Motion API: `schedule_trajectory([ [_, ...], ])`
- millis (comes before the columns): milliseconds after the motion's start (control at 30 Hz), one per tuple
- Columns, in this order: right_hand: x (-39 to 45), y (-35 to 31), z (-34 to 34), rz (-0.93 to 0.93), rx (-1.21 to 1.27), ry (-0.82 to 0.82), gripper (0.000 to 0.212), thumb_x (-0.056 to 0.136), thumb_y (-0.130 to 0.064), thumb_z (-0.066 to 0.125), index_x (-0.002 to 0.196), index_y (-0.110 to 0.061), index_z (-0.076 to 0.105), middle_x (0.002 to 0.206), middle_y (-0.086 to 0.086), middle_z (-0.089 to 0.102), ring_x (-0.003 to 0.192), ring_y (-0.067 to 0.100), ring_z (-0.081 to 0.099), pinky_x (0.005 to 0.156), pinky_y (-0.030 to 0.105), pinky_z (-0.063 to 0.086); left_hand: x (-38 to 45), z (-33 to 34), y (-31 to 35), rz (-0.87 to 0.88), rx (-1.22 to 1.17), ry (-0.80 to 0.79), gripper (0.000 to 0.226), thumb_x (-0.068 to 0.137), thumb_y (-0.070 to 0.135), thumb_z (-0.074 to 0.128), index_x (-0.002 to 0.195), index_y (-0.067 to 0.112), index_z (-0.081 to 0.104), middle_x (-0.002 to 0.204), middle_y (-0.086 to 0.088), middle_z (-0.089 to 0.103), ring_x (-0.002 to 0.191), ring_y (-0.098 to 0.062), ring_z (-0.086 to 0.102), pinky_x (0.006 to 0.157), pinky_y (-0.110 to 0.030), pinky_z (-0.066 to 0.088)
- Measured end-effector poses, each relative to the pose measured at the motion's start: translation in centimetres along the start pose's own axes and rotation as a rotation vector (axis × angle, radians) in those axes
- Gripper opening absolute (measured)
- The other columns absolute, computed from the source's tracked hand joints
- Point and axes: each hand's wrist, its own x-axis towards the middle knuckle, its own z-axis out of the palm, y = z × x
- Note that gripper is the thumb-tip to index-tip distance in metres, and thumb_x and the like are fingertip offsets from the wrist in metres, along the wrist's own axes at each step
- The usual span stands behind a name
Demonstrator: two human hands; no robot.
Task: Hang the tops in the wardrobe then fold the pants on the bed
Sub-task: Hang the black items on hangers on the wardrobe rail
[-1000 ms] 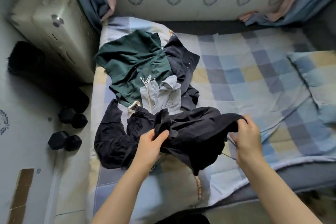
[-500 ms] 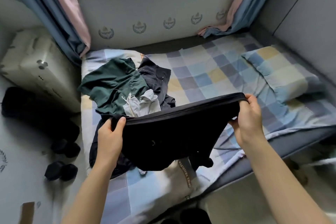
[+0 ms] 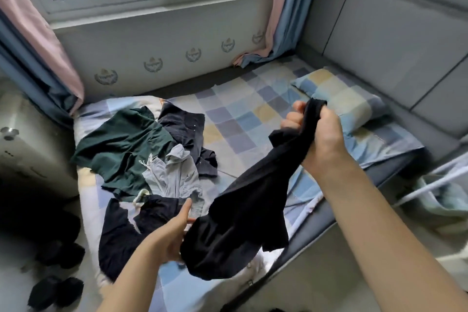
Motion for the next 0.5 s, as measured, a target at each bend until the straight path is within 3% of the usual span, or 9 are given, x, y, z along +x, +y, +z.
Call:
schedule_trajectory([
  [67,-1.6,-1.9,0.4,0.008,-0.003,-0.101,0.027,0.095,-0.024,0.03,0.072,-0.015,0.042,0.049,-0.006,0.027,0.038,0.008,0.026,0.041,0.016,0.022,0.7,1.9,0.2,-0.064,0.031,-0.076,0.097,0.071,0.089,0.039,0.136,0.018,0.046,0.128,-0.016,0.06,0.115,-0.041,0.06,0.082,-0.06,0.051],
  [133,-3.4,-3.8,0.2,0.0,-0.049,-0.141,0.017,0.085,-0.023,0.038,0.072,-0.014,0.045,0.048,-0.007,0.025,0.037,0.007,0.024,0.036,0.015,0.024,1.5,5.0,0.5,-0.082,0.033,-0.129,0.091,0.068,0.09,0.042,0.127,0.021,0.04,0.114,-0.019,0.067,0.104,-0.042,0.066,0.073,-0.059,0.052],
  [233,-6.2,-6.1,-1.1,-0.016,-0.1,-0.138,0.021,0.084,-0.025,0.037,0.07,-0.013,0.048,0.046,-0.007,0.023,0.036,0.006,0.023,0.035,0.014,0.019,2.9,11.0,1.2,-0.104,-0.179,-0.259,0.083,0.069,0.079,0.06,0.113,0.009,0.049,0.091,-0.021,0.073,0.082,-0.038,0.072,0.075,-0.053,0.055],
  [300,-8.0,-7.7,-2.8,-0.05,-0.136,-0.129,0.021,0.082,-0.027,0.04,0.069,-0.014,0.052,0.045,-0.007,0.023,0.036,0.006,0.023,0.038,0.014,0.015,3.5,15.5,1.8,-0.089,-0.326,-0.301,0.075,0.074,0.064,0.07,0.115,0.002,0.06,0.101,-0.021,0.072,0.089,-0.038,0.071,0.078,-0.048,0.056],
  [433,-11.3,-11.3,-8.3,-0.103,-0.236,-0.104,0.026,0.083,-0.028,0.042,0.068,-0.014,0.059,0.046,-0.008,0.025,0.036,0.006,0.023,0.031,0.015,0.02,4.0,21.9,3.7,0.125,-0.3,-0.163,0.026,0.088,0.023,0.062,0.104,0.001,0.064,0.082,-0.016,0.071,0.069,-0.03,0.069,0.054,-0.032,0.055],
  [500,-12.4,-12.7,-12.3,-0.116,-0.329,-0.003,0.025,0.085,-0.024,0.045,0.071,-0.013,0.061,0.05,-0.005,0.03,0.04,0.007,0.026,0.033,0.016,0.025,3.9,23.8,4.8,0.197,-0.266,-0.091,0.028,0.088,0.016,0.059,0.114,0.006,0.064,0.101,-0.018,0.066,0.087,-0.031,0.064,0.07,-0.039,0.056],
])
